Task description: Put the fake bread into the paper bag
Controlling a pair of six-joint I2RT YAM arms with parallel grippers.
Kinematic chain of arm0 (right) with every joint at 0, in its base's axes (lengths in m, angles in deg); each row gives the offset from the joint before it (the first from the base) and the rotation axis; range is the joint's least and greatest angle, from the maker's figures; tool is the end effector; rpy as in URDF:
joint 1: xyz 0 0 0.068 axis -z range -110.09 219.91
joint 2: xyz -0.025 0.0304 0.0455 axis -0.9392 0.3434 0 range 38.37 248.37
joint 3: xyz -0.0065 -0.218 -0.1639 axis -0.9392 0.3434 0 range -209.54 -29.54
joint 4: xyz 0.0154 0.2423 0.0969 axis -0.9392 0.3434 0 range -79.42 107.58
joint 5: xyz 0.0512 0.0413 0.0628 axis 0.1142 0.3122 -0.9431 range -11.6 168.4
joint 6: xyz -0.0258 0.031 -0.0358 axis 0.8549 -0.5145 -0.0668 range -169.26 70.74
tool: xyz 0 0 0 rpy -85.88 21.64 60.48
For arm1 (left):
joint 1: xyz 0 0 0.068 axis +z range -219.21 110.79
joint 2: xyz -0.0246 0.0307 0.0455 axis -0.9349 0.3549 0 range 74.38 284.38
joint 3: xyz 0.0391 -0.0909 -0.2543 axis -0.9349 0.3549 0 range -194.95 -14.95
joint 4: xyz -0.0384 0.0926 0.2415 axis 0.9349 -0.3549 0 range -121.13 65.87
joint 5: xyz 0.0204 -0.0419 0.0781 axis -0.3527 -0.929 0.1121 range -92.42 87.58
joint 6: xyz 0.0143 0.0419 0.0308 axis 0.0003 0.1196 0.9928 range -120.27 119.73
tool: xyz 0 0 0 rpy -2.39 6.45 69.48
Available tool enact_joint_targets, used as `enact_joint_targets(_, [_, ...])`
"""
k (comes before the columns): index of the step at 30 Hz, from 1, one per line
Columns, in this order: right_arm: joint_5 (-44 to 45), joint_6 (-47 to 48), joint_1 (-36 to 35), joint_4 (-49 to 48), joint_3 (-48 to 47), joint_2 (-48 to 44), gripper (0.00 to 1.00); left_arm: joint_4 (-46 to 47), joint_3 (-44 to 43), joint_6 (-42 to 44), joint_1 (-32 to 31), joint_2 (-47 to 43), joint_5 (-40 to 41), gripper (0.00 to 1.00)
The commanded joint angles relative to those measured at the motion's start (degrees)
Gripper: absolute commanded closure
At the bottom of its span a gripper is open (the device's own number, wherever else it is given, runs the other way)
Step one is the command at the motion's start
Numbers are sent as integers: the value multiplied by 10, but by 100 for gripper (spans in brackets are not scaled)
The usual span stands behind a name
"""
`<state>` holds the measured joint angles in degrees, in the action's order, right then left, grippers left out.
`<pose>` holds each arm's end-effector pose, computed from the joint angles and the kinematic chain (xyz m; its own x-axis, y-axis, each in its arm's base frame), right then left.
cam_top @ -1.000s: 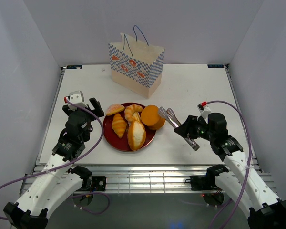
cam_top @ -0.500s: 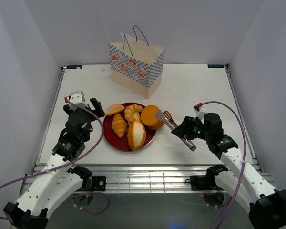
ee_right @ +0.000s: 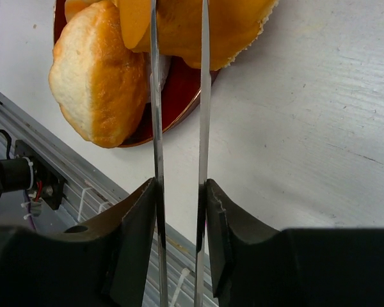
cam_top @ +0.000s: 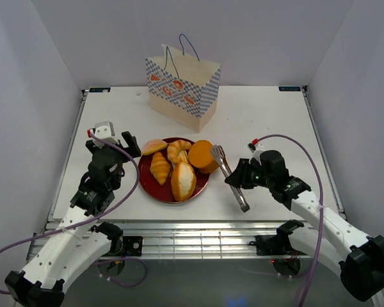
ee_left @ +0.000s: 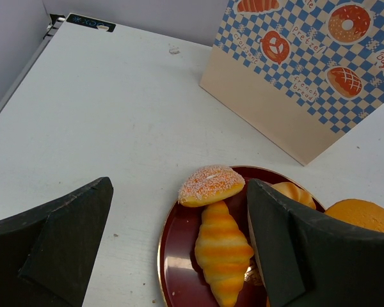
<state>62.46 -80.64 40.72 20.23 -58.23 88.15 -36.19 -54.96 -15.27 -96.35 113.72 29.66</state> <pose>0.1635 0.1025 0.2276 -0.7324 0.1642 -0.6608 -0.3441 0.7481 0.5674 0.1529 -0.0573 0.3232 -0.1499 -0.1697 -0.9740 -0.1197 0.9810 -0.1525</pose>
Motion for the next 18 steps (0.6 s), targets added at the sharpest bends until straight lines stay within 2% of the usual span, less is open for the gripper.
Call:
enact_joint_targets(1, [32,-1,-6,13,-43,15,60,-2,-7,4,-2,0,-9,4])
enact_joint_targets(4, [24,3,-7,27,-54,24,64,-2,-8,4,-2,0,-10,4])
enact_joint_targets(7, [14,4,-8,26,-52,21,73,-3,-8,5,-2,0,-10,4])
enact_joint_targets(8, [13,3,-8,25,-50,16,79,-2,-7,5,-2,-2,-10,5])
enact_joint_targets(13, [6,-2,-8,23,-58,8,92,-3,-8,5,-2,-2,-14,5])
enact_joint_targets(18, [10,1,-7,32,-104,6,92,-2,-8,5,-2,-2,-13,6])
